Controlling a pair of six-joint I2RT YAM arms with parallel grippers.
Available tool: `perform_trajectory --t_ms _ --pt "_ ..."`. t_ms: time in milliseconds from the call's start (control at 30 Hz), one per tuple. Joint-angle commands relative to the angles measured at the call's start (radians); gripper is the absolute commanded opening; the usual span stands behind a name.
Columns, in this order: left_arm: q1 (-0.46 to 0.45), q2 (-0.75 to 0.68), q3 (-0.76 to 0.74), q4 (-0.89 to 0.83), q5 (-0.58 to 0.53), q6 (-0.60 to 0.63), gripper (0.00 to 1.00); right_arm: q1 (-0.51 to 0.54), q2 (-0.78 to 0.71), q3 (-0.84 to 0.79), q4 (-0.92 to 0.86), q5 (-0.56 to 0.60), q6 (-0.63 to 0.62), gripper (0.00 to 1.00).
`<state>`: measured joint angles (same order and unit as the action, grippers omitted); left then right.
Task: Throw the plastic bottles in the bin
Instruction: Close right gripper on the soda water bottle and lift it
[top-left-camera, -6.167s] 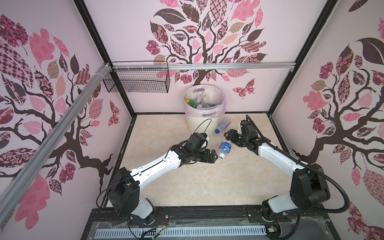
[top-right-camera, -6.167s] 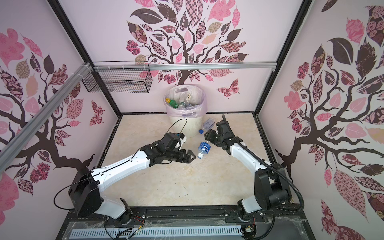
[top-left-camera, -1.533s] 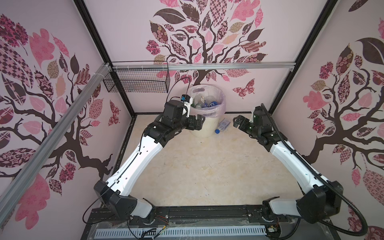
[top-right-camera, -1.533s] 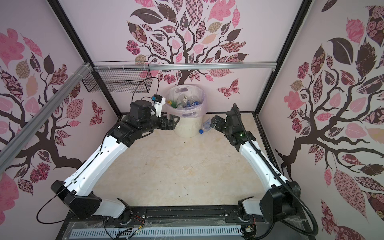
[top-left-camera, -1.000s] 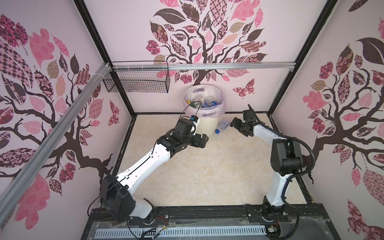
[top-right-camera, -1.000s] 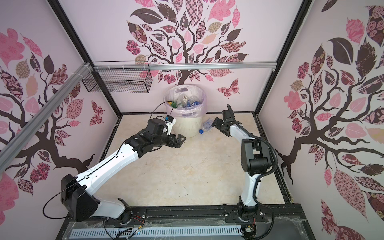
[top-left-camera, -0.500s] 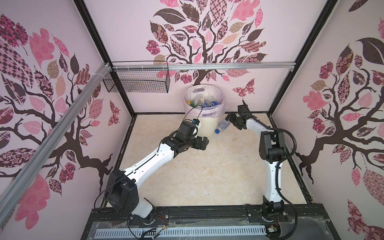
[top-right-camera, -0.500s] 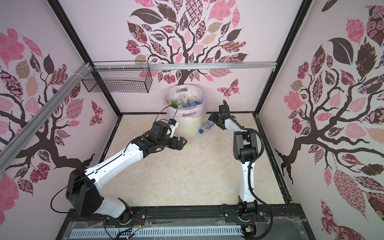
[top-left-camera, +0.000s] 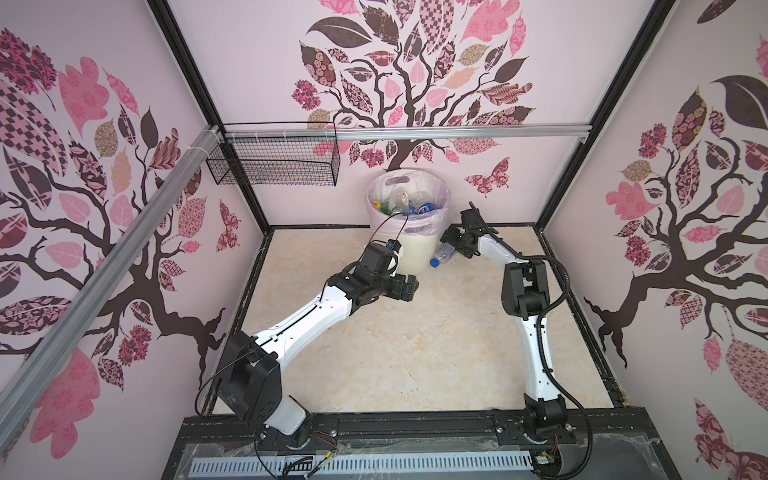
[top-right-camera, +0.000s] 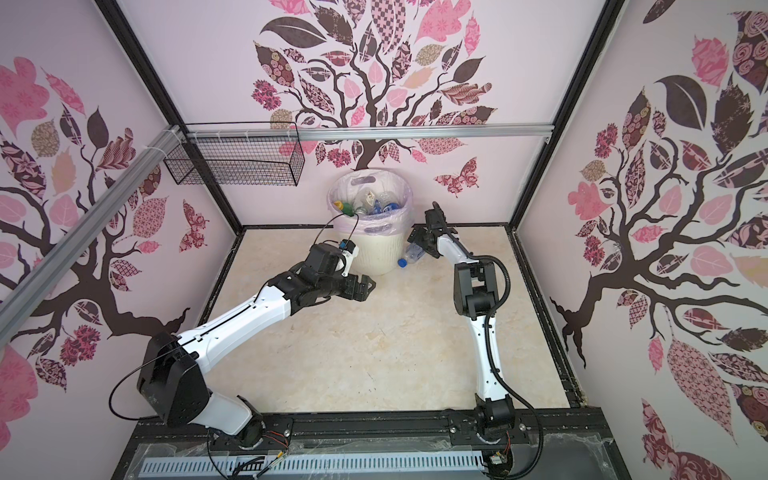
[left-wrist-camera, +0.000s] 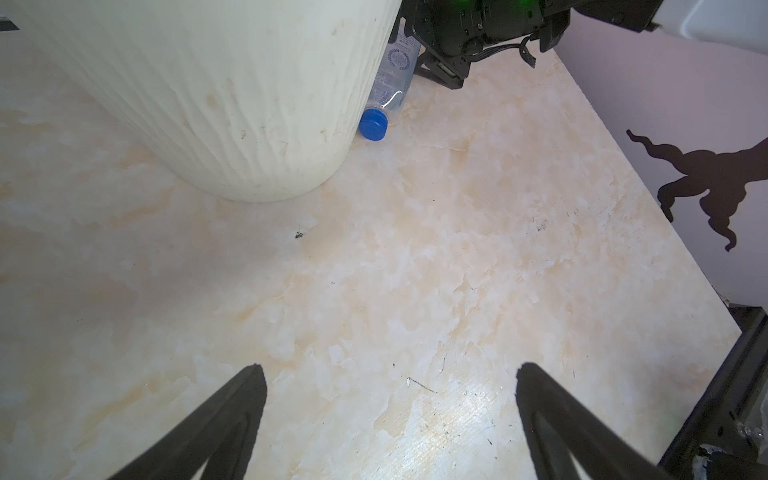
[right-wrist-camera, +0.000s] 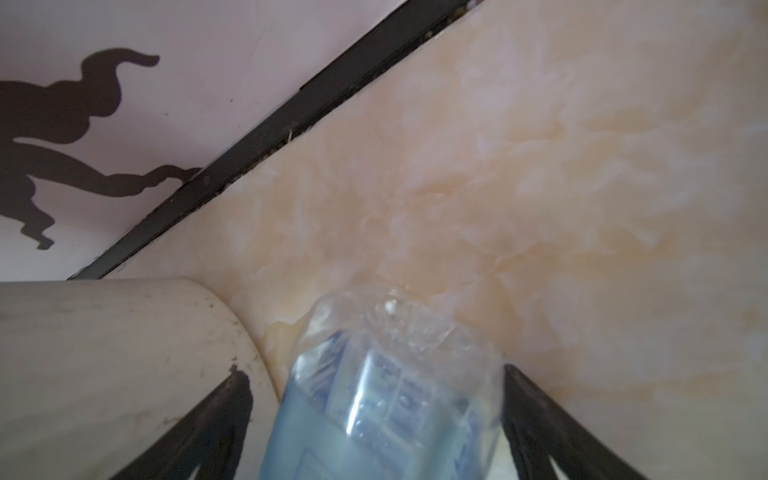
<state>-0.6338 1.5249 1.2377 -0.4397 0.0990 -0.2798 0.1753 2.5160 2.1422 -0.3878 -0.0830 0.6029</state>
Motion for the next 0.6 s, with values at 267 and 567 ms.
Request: perform_trajectory --t_ms 267,567 --pt "-0.011 -0.017 -0.053 0.012 0.017 -0.015 0.97 0.008 -0.155 -0.243 0.062 0.008 -0.028 0.64" --pt "-0.092 0.009 -0.001 -0.030 0.083 -0.061 0.97 0.007 -0.430 -0.574 0.177 -0.044 -0.017 0.60"
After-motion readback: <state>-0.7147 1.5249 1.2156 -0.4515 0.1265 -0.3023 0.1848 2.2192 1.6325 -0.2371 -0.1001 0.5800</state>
